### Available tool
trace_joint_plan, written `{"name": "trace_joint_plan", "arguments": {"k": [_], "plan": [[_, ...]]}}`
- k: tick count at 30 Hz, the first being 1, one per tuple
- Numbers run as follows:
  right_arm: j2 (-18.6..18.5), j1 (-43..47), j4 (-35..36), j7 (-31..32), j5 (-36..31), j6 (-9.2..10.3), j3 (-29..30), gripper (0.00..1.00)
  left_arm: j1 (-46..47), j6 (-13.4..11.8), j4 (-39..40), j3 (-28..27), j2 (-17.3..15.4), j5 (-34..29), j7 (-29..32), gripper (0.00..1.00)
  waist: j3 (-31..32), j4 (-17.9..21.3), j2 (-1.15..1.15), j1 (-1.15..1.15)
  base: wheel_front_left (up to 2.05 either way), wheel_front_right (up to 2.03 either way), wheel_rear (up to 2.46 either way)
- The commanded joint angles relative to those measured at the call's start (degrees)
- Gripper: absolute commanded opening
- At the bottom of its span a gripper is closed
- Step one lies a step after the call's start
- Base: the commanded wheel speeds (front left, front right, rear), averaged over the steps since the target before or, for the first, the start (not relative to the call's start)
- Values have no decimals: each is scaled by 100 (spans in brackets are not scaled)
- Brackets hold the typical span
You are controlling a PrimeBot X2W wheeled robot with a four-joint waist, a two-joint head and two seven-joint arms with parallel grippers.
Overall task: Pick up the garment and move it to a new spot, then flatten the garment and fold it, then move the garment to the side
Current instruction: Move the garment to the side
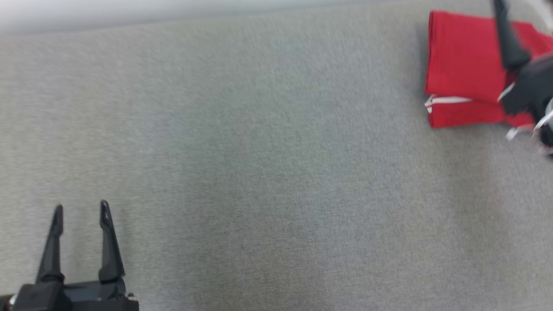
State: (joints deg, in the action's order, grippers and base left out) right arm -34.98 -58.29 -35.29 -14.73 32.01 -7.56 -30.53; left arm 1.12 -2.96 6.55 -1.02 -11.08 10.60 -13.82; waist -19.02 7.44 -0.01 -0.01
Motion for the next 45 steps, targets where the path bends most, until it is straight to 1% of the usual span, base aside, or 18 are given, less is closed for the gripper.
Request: {"name": "trace_joint_plan", "arguments": {"k": [1, 4, 5, 8, 14, 23, 24, 28, 34, 41, 45], "plan": [[92, 309, 91, -27, -56, 16, 92, 100, -108, 4, -85, 3, 61, 44, -52, 100, 459, -316, 1, 1, 0, 0, 0], [256, 864, 282, -36, -114, 16, 308, 100, -174, 9, -236, 23, 120, 76, -93, 100, 659, -392, 1, 1, 0, 0, 0], [380, 1226, 415, -40, -140, 16, 525, 100, -219, 9, -306, 27, 151, 80, -106, 100, 770, -427, 1, 1, 0, 0, 0], [641, 1774, 643, -39, -190, 16, 891, 100, -250, 14, -358, 31, 174, 86, -119, 100, 892, -446, 1, 1, 0, 0, 0], [1059, 2799, 1229, 25, -495, 15, 1451, 100, -234, 37, -418, 84, 228, 55, -136, 100, 993, -480, 1, 1, 0, 0, 0], [1671, 4235, 2269, 245, -1030, 15, 2106, 100, -18, 159, -612, 229, 274, 1, -140, 100, 1167, -563, 1, 1, 0, 0, 0], [1671, 4235, 2269, 245, -1030, 15, 2106, 100, -18, 159, -612, 229, 274, 1, -140, 100, 1167, -563, 1, 1, 0, 0, 0], [1951, 4813, 2675, 292, -1259, 15, 2280, 100, 2, 177, -690, 243, 301, -17, -141, 100, 1283, -575, 1, 1, 0, 0, 0], [2348, 5505, 3043, 363, -1483, 15, 2479, 100, -128, 215, -796, 261, 299, -43, -138, 100, 1501, -613, 1, 1, 0, 0, 0], [2737, 6067, 3244, 403, -1701, 15, 2670, 100, -272, 219, -933, 280, 300, -20, -138, 100, 1729, -685, 1, 1, 0, 0, 0], [2874, 6316, 3275, 422, -1741, 15, 2749, 100, -393, 231, -1028, 333, 314, -8, -138, 100, 1900, -739, 1, 1, 0, 0, 0]]}}
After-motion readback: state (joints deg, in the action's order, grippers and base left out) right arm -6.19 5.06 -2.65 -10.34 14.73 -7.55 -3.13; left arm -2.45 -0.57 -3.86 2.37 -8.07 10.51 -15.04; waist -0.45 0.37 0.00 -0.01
